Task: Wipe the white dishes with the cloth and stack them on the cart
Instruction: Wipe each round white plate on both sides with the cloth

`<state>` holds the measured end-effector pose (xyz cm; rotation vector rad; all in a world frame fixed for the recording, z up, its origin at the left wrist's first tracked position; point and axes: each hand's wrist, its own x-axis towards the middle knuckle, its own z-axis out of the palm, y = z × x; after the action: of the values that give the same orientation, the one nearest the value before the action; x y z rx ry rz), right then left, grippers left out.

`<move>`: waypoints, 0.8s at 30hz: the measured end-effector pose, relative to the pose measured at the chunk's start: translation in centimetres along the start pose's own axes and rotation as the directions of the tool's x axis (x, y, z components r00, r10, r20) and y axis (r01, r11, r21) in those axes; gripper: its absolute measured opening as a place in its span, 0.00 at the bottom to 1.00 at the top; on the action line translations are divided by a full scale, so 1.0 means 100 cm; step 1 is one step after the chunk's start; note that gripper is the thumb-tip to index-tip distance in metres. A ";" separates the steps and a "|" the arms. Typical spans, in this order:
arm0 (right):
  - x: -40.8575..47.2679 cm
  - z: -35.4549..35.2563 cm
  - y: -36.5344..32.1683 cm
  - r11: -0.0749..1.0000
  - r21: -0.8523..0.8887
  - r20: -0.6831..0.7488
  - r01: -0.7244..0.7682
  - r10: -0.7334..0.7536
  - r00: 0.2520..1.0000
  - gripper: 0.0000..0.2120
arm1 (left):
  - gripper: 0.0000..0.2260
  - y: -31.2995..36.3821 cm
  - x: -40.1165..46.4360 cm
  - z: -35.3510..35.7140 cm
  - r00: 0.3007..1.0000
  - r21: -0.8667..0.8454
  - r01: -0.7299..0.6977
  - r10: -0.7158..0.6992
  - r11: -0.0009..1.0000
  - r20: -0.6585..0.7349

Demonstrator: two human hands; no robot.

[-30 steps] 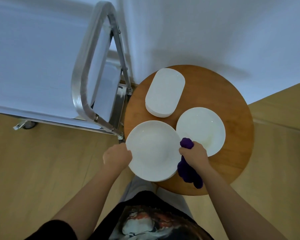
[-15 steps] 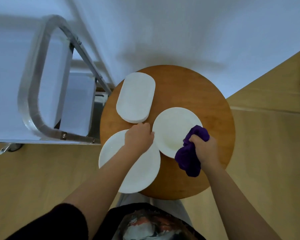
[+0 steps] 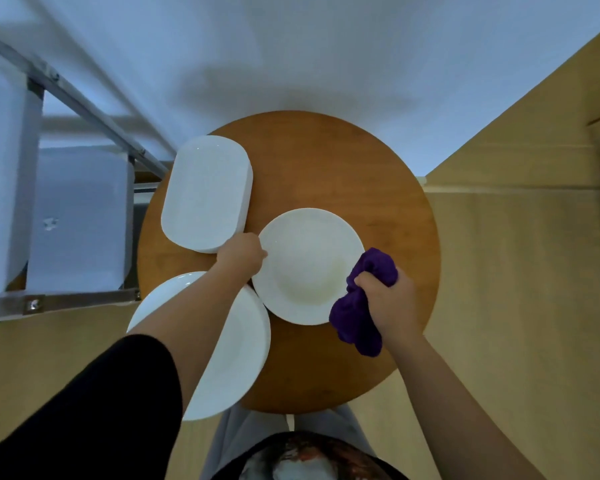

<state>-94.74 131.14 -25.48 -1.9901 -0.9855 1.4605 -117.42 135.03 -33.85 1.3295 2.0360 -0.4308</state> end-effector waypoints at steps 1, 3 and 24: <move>0.001 -0.003 0.001 1.000 -0.005 -0.002 -0.004 0.004 1.000 0.01 | 0.12 0.001 0.001 -0.002 1.000 0.004 0.001 -0.001 1.000 -0.004; 0.001 -0.007 0.003 1.000 -0.001 -0.003 -0.011 0.011 1.000 0.02 | 0.12 0.003 0.002 -0.008 1.000 0.004 -0.016 0.016 1.000 -0.024; -0.038 -0.045 -0.016 0.958 0.286 -0.135 -0.001 0.042 0.990 0.03 | 0.14 0.013 -0.060 -0.021 0.997 -0.977 0.062 0.041 0.202 0.071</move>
<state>-91.58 129.31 -20.56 -1.8669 -0.6542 1.3665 -115.41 132.78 -28.13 0.4008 1.6101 0.7887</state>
